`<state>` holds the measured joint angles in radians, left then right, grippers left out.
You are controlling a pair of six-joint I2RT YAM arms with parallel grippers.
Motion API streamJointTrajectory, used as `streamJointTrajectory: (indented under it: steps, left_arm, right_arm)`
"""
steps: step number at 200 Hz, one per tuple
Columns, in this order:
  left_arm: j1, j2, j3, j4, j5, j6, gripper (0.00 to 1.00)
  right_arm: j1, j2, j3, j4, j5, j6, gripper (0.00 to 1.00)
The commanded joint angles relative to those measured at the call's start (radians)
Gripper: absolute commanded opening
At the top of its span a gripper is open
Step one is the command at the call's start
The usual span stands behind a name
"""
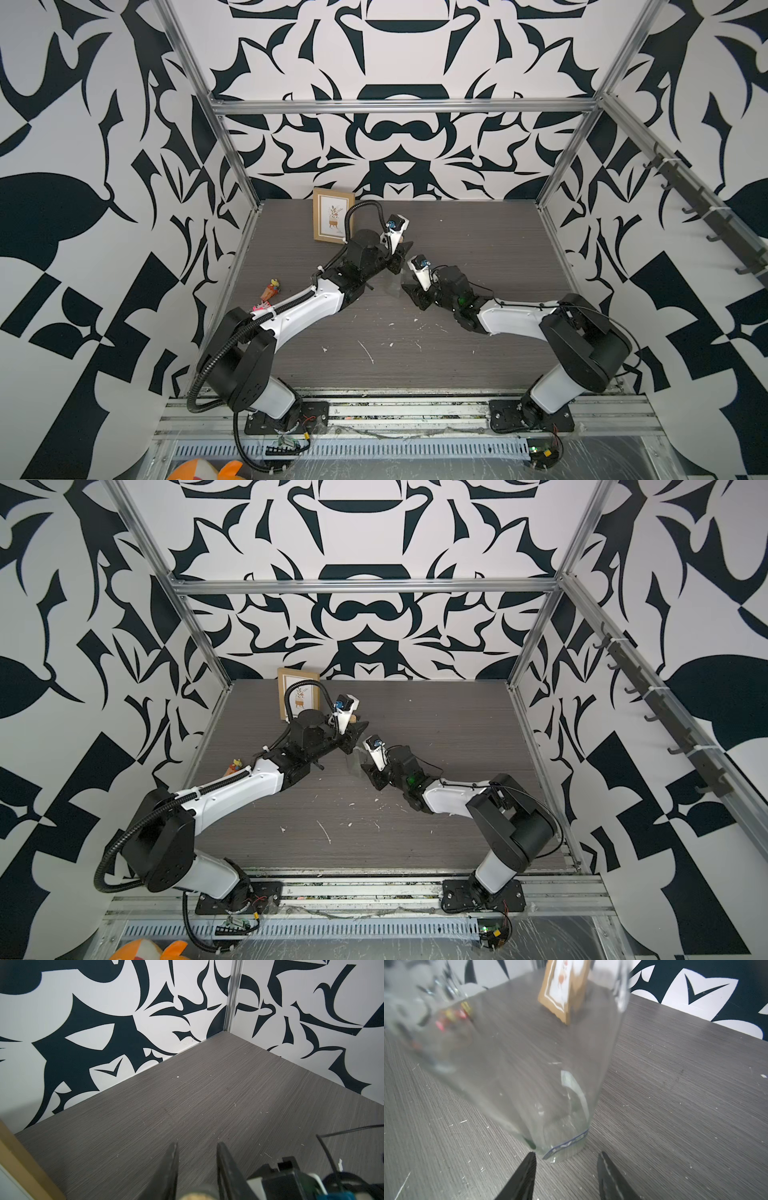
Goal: Remove the label from the bottle
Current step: Tear open the label from the bottle.
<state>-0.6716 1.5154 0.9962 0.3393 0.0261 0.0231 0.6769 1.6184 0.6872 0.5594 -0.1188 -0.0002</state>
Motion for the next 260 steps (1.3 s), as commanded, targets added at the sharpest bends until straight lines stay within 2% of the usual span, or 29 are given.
streamJointTrajectory:
  steps: [1,40,81,107,158,190,226,260]
  left_arm:
    - [0.004,0.054,-0.045,-0.167,-0.003,0.012,0.00]
    - [0.004,0.058,-0.047,-0.168,-0.002,0.012,0.00]
    - [0.003,0.055,-0.051,-0.168,-0.003,0.013,0.00]
    - [0.004,0.054,-0.050,-0.169,-0.003,0.015,0.00]
    - [0.004,0.058,-0.050,-0.169,-0.005,0.022,0.00]
    - [0.003,0.057,-0.054,-0.169,-0.008,0.024,0.00]
    - [0.005,0.057,-0.055,-0.172,-0.013,0.032,0.00]
    - [0.006,0.059,-0.053,-0.174,-0.017,0.038,0.00]
  right_arm:
    - [0.006,-0.007,0.028,0.013,0.000,-0.001,0.51]
    - [0.006,-0.008,0.028,0.019,0.012,0.000,0.49]
    - [0.006,0.001,0.043,0.017,0.012,0.000,0.35]
    - [0.006,0.003,0.046,0.012,0.010,0.000,0.31]
    - [0.005,0.006,0.049,0.007,-0.017,0.005,0.16]
    - [0.006,0.012,0.049,0.007,-0.045,0.019,0.16]
    - [0.006,0.012,0.049,0.004,-0.052,0.024,0.28]
    - [0.005,0.014,0.052,-0.009,-0.059,0.027,0.31]
